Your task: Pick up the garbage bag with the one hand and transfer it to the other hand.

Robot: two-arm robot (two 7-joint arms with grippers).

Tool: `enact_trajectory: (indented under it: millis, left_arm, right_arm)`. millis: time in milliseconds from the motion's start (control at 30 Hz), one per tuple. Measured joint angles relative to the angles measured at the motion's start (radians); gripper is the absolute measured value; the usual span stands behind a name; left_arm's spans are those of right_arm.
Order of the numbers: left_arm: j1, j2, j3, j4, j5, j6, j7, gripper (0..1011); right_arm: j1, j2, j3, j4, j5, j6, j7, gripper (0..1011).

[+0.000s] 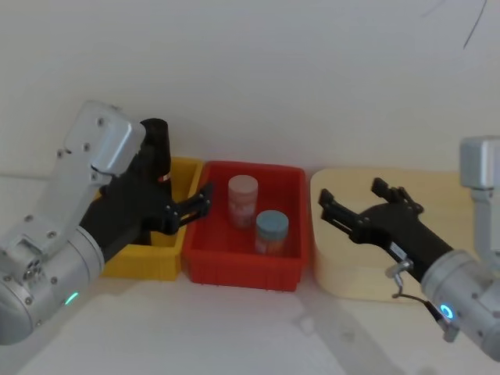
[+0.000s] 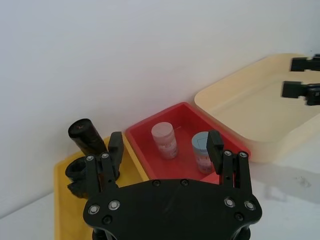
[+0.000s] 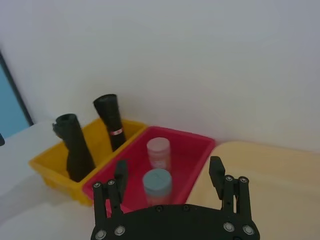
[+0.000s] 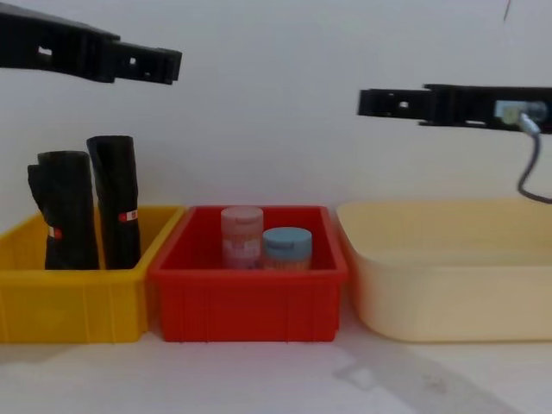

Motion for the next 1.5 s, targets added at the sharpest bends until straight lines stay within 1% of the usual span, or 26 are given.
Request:
enact_trajectory:
  millis: [33, 67, 100, 200, 300, 500, 667, 900, 1267, 1433, 1500]
  left_arm:
    - [0.004, 0.003, -0.005, -0.010, -0.002, 0.007, 0.000, 1001]
    - [0.005, 0.004, -0.007, -0.013, -0.003, 0.011, 0.001, 1001]
    - [0.009, 0.007, -0.011, -0.022, -0.005, 0.017, 0.001, 1002]
    - [0.014, 0.010, -0.017, -0.033, -0.007, 0.025, 0.001, 1001]
    - [0.018, 0.013, -0.022, -0.043, -0.010, 0.033, 0.002, 1002]
    - [0.025, 0.018, -0.029, -0.059, -0.013, 0.044, 0.003, 1002]
    - [0.028, 0.020, -0.033, -0.067, -0.016, 0.050, 0.003, 1001]
    - [0.031, 0.022, -0.037, -0.074, -0.017, 0.056, 0.003, 1001]
    - [0.033, 0.023, -0.039, -0.079, -0.018, 0.060, 0.003, 1002]
    - [0.008, 0.018, -0.032, -0.069, -0.019, 0.071, -0.002, 1001]
    - [-0.015, 0.011, -0.026, -0.058, -0.024, 0.084, -0.010, 1001]
  right_arm:
    - [0.015, -0.002, -0.013, 0.003, -0.006, 0.009, 0.003, 1000]
    - [0.015, -0.002, -0.013, 0.003, -0.006, 0.009, 0.003, 1000]
    - [0.026, -0.005, -0.025, 0.007, -0.013, 0.019, 0.005, 1000]
    - [0.045, -0.008, -0.043, 0.014, -0.022, 0.030, 0.009, 1000]
    - [0.072, -0.013, -0.069, 0.026, -0.035, 0.044, 0.017, 1000]
    - [0.099, -0.022, -0.096, 0.042, -0.050, 0.055, 0.029, 1001]
    - [0.123, -0.034, -0.119, 0.068, -0.064, 0.059, 0.039, 1000]
    - [0.140, -0.049, -0.133, 0.104, -0.076, 0.050, 0.046, 1001]
    - [0.150, -0.067, -0.139, 0.148, -0.088, 0.020, 0.052, 1000]
    - [0.151, -0.069, -0.139, 0.151, -0.090, 0.018, 0.053, 1000]
    - [0.150, -0.069, -0.136, 0.150, -0.091, 0.019, 0.053, 1000]
